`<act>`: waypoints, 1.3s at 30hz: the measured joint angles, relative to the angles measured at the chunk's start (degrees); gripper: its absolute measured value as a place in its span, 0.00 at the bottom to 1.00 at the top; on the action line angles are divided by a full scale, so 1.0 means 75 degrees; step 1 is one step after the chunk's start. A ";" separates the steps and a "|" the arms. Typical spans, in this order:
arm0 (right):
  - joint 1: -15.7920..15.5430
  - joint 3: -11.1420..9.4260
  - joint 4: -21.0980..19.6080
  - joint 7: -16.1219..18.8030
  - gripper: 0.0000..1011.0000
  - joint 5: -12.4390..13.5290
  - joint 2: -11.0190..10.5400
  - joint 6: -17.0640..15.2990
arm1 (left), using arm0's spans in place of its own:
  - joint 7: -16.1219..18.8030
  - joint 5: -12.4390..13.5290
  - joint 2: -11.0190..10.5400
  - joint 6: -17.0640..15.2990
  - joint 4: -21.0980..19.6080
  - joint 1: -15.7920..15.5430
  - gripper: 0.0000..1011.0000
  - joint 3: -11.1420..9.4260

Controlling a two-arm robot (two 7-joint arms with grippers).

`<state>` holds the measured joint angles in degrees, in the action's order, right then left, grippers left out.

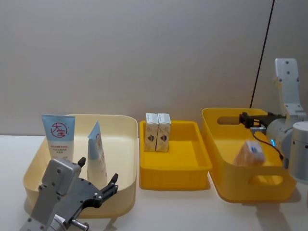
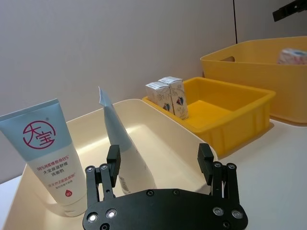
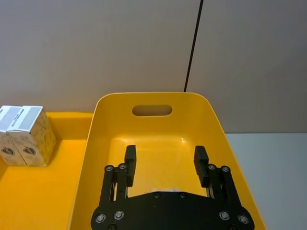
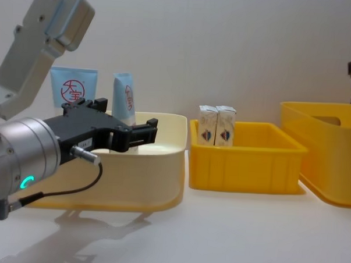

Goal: Bimanual collaborative sorting of washing and personal care products

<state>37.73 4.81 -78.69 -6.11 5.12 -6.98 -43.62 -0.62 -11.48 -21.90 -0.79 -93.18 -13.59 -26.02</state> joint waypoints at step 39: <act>0.0039 -0.0081 0.0168 0.0165 0.99 0.0096 -0.0027 -0.0255 | -0.0243 -0.0052 0.0332 -0.0944 0.0385 -0.0912 0.99 0.0147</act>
<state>38.03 4.20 -77.43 -4.87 5.84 -7.18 -45.53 -2.45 -11.88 -19.40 -7.87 -90.29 -20.43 -24.92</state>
